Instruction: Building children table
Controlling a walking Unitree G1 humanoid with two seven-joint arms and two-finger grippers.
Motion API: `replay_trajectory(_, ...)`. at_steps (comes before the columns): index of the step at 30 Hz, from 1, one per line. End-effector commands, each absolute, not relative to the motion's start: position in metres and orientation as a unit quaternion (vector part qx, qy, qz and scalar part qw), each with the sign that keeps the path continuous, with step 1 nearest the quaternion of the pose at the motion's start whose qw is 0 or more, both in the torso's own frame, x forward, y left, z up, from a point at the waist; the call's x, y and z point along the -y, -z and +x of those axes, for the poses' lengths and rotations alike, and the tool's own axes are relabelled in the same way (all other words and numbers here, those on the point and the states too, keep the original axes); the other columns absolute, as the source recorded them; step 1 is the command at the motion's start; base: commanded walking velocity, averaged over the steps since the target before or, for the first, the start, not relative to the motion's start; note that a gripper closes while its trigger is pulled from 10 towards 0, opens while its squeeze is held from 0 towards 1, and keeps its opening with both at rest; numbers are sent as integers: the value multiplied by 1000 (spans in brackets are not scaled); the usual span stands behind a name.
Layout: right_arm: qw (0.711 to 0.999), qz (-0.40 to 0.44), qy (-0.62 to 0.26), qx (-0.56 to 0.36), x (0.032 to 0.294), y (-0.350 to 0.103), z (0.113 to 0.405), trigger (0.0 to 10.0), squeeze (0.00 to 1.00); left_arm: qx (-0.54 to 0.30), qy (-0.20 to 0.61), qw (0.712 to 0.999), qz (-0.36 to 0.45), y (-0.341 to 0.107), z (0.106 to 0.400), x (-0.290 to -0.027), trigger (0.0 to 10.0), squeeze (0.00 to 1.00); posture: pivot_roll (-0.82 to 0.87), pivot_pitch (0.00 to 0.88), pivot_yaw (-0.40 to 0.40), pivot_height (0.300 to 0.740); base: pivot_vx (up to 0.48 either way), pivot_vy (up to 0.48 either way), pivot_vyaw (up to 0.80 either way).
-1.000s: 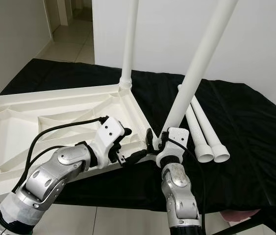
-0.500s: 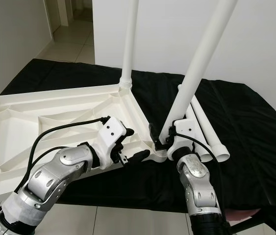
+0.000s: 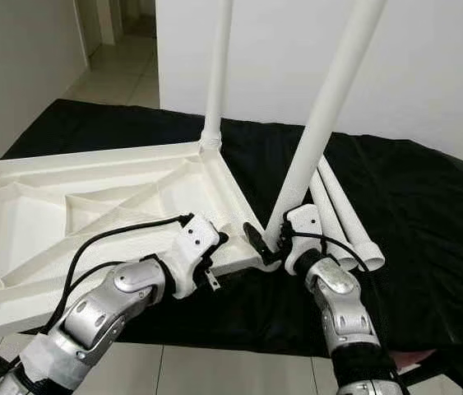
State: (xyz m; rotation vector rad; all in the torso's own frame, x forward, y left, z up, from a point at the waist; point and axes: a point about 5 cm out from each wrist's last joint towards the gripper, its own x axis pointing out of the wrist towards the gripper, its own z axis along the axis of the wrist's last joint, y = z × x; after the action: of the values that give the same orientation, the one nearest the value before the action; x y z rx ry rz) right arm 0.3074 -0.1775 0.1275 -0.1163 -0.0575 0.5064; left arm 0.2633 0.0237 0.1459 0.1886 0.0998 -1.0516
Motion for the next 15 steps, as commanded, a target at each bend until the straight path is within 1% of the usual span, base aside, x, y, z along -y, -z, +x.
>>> replay_trajectory(1, 964, -62, -258, 27, 177, -127, 309, 10000, 0, -40, 498, 861, 95, -146, 263, -20, 10000, 0, -39, 0, -80, 740, 0, 0, 0)
replay_trajectory(2, 963, -62, -260, 27, 177, -127, 310, 10000, 0, -38, 496, 862, 95, -147, 264, -19, 10000, 0, -39, 0, -80, 740, 0, 0, 0)
replay_trajectory(3, 962, -62, -264, 26, 178, -126, 310, 8314, 0, -35, 496, 862, 97, -148, 264, -19, 10000, 0, -39, 0, -80, 740, 0, 0, 0)
replay_trajectory(5, 962, -62, -266, 26, 178, -125, 310, 8314, 0, -34, 497, 862, 97, -149, 264, -18, 10000, 0, -39, 0, -80, 740, 0, 0, 0)
replay_trajectory(6, 961, -62, -269, 26, 178, -124, 311, 4667, 0, -33, 498, 861, 98, -150, 264, -18, 10000, 0, -35, 0, -77, 740, 0, 0, 0)
replay_trajectory(8, 959, -62, -275, 26, 179, -122, 311, 1569, 0, -31, 498, 861, 101, -149, 264, -20, 10000, 0, -35, 0, -77, 740, 0, 0, 0)
replay_trajectory(9, 959, -62, -275, 26, 179, -122, 311, 1569, 0, -31, 498, 861, 101, -149, 264, -20, 10000, 0, -35, 0, -77, 740, 0, 0, 0)
replay_trajectory(10, 959, -61, -275, 25, 180, -120, 311, 0, 0, -30, 498, 861, 102, -150, 265, -21, 10000, 0, -35, 0, -72, 740, 0, 0, 0)
replay_trajectory(15, 961, -47, -271, 17, 182, -113, 308, 0, 0, -24, 498, 861, 101, -152, 265, -21, 10000, 0, -31, 0, -73, 740, 0, 0, 0)
